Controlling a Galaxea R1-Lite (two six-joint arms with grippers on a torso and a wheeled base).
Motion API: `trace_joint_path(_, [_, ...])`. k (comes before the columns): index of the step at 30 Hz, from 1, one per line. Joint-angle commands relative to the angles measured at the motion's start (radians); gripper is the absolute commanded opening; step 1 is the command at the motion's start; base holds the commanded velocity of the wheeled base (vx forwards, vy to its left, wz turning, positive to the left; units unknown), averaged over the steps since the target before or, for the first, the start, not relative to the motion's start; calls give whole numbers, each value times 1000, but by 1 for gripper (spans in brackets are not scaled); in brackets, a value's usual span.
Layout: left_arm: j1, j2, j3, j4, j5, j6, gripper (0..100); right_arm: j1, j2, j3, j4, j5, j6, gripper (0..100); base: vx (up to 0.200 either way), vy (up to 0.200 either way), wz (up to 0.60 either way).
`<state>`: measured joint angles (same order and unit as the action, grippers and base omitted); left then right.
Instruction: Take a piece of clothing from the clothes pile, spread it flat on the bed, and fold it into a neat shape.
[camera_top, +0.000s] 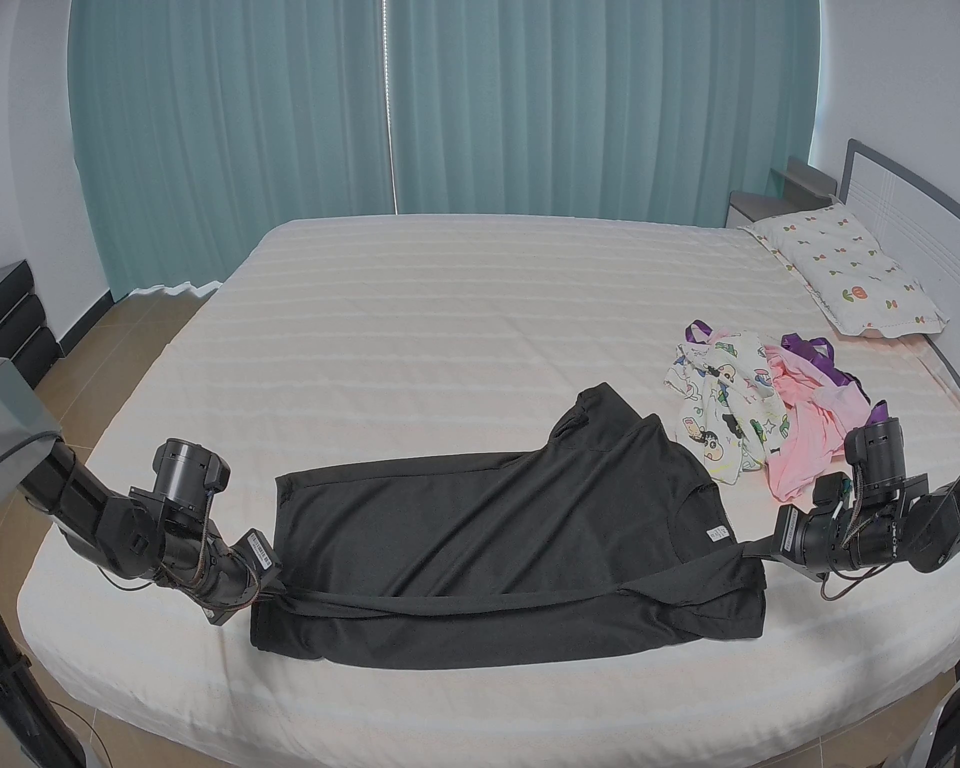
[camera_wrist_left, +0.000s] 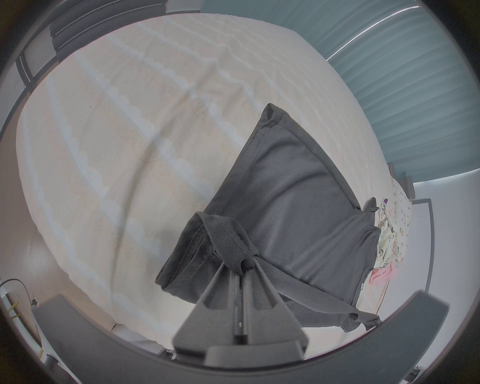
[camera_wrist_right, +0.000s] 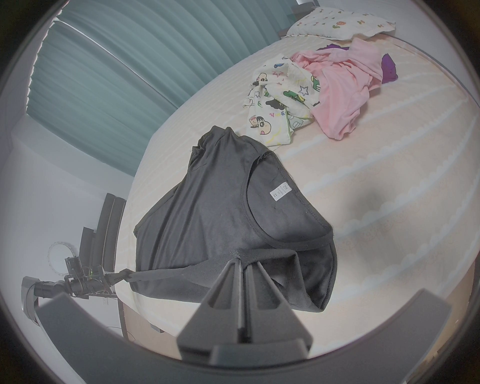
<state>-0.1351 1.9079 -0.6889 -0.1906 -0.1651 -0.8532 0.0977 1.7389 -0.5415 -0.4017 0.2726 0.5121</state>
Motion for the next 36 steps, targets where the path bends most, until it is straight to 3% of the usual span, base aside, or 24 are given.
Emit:
trace_joint_path(1, [0,76,-34,0,-1,-10,0,1,36,0,0,0,16,0,0,0,0])
trace_joint_path(9, [2,137,-86,-1,-1,-47,0,4,54,2,0,7,69,0,0,0,0])
trace_joint_path(10, [2,140,-92,-1,-1,-50,100,4,57,0,0,7,71,0,0,0,0])
trace_joint_path(16, [2,128,-83,-1,-8,-83,100,8,53,5,1,8,92,0,0,0,0])
trace_joint_path(23, [2,-26,-7,2,-17,-87,100,19,5,3,7,43,227,0,0,0,0])
trace_joint_path(27, [-1,-102,57,2,-22,-84,100,19,-25,17,23,59,259,0,0,0,0])
trace_joint_path(34, [-1,-127,152,-3,-119,-87,100,16,-15,52,64,54,269,0,0,0,0])
trace_joint_path(35, [-1,-127,154,-3,-122,-87,100,16,-15,55,66,54,269,100,0,0,0])
trace_joint_path(36, [-1,-125,163,-3,-126,-87,100,16,-16,71,66,50,269,100,0,0,0])
